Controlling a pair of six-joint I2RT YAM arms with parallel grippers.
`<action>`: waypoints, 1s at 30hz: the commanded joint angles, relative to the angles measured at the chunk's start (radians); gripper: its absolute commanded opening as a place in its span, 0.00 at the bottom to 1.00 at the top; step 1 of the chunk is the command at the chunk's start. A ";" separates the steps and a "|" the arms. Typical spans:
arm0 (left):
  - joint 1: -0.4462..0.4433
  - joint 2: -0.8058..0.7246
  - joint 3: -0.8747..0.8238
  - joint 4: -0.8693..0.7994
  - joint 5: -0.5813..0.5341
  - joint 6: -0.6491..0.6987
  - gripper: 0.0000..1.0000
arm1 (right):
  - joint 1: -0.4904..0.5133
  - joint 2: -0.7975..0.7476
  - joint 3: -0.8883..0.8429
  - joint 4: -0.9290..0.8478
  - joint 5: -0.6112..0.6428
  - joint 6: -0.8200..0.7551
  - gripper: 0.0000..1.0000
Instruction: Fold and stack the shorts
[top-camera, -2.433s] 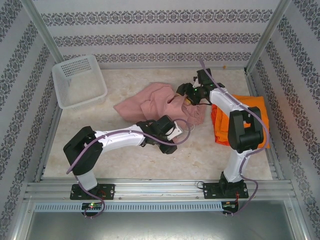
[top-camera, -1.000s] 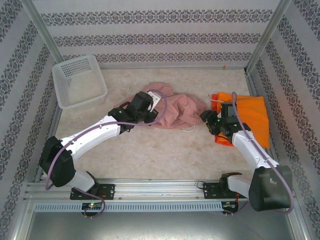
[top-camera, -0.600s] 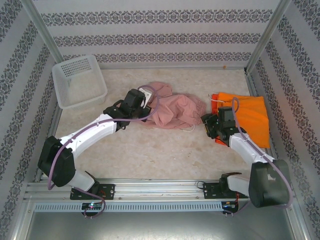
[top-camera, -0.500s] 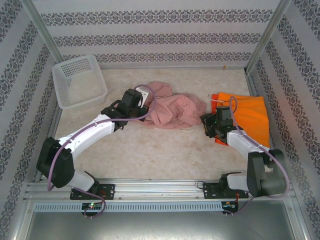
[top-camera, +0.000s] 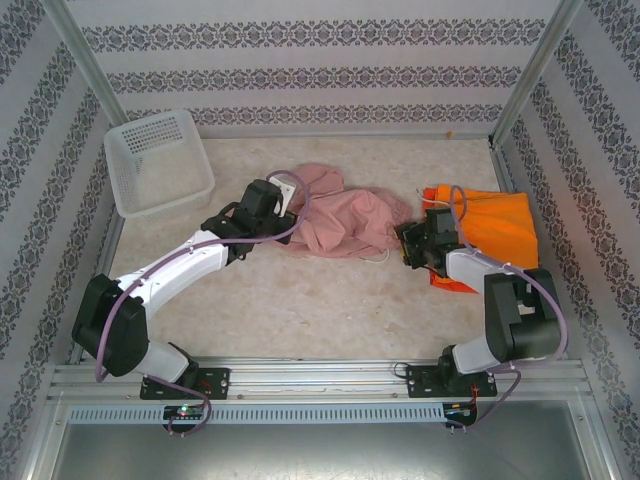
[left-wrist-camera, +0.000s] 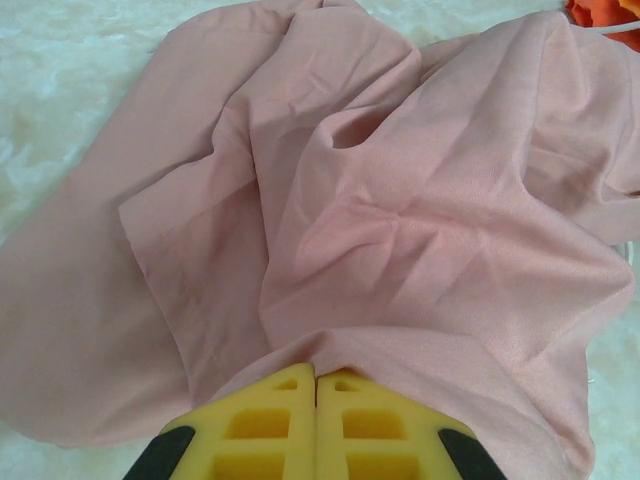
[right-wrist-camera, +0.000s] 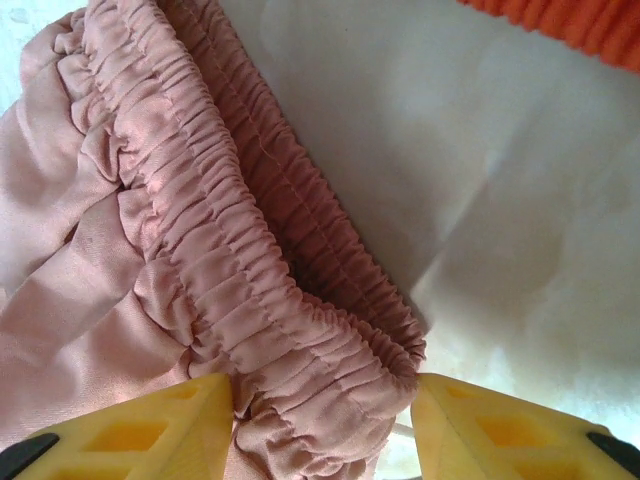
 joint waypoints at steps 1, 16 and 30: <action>0.015 -0.018 -0.014 0.038 0.013 -0.014 0.00 | 0.006 0.027 0.025 0.030 -0.003 0.005 0.49; 0.033 -0.031 -0.034 0.046 0.022 -0.016 0.00 | -0.007 0.061 0.043 0.036 -0.010 -0.004 0.12; 0.181 -0.117 0.289 -0.067 -0.036 0.117 0.00 | -0.055 -0.192 0.346 -0.169 -0.016 -0.172 0.00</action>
